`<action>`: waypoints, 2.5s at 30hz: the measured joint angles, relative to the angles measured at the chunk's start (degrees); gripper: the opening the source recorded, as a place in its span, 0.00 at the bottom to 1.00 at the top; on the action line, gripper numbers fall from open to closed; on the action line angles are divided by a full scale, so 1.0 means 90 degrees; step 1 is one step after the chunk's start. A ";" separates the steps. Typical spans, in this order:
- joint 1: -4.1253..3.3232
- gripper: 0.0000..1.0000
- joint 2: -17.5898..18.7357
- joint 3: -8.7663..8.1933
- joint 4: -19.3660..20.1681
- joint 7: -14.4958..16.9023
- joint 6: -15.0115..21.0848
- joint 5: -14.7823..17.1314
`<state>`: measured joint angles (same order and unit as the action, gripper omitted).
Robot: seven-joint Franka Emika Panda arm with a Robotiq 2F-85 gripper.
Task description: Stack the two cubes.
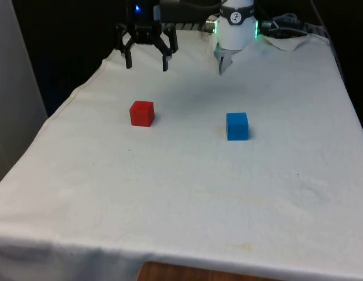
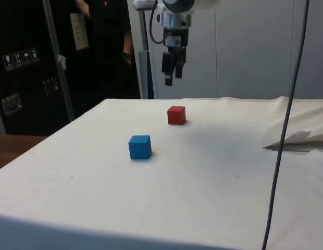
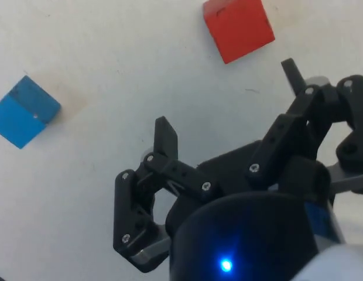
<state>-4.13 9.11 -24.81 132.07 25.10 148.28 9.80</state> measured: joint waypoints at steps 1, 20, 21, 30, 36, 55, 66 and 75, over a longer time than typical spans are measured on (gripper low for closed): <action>0.0000 1.00 0.0032 0.0000 0.0000 0.0070 0.0000 0.0070; 0.0013 1.00 0.0898 0.0006 -0.0293 0.0726 0.0108 0.0541; 0.0019 1.00 0.0955 0.0000 -0.0318 0.0732 0.0127 0.0541; 0.0070 1.00 0.1248 -0.0070 -0.0420 0.0809 0.0166 0.0573; 0.0134 1.00 0.1541 -0.0076 -0.0592 0.1089 0.0153 0.0961; 0.0166 1.00 0.2031 -0.0070 -0.0968 0.1458 0.0006 0.1783; 0.0172 1.00 0.2317 -0.0064 -0.1184 0.1642 -0.0057 0.2209; 0.0166 1.00 0.2438 -0.0064 -0.1197 0.1642 0.0000 0.2209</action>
<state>-2.64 31.05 -25.38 121.30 39.88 148.28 29.68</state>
